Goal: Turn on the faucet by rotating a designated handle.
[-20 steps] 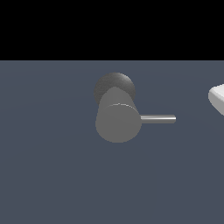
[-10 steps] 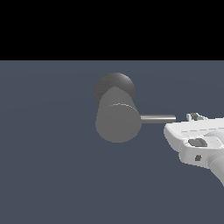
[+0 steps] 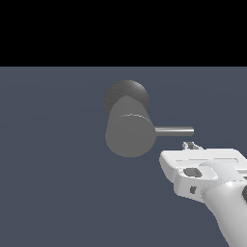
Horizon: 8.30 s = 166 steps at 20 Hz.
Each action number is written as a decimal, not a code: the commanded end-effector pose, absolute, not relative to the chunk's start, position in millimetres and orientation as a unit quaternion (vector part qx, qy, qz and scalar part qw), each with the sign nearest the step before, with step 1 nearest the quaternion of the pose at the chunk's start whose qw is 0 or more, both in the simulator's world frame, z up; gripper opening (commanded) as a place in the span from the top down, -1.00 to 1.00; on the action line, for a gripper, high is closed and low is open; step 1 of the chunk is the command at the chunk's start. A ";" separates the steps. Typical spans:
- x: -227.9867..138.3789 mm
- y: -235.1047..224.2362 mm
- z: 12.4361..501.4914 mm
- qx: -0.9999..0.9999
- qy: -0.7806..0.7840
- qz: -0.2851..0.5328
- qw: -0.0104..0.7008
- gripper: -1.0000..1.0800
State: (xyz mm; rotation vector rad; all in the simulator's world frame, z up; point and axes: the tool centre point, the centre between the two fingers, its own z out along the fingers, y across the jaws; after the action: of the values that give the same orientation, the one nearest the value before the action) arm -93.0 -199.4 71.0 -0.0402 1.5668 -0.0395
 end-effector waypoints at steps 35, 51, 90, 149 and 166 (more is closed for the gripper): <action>-91.9 -181.9 126.4 -0.003 0.707 0.010 0.707 1.00; -91.9 -174.6 150.9 -0.001 0.715 0.012 0.699 1.00; -93.0 -124.2 249.6 -0.002 0.708 0.010 0.706 1.00; -97.3 -23.8 241.7 0.013 0.729 -0.026 0.684 1.00; -96.0 50.3 263.3 0.000 0.711 0.004 0.703 1.00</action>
State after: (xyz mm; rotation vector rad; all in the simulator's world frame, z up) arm -96.7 -40.0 203.9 0.0909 1.6592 -0.1640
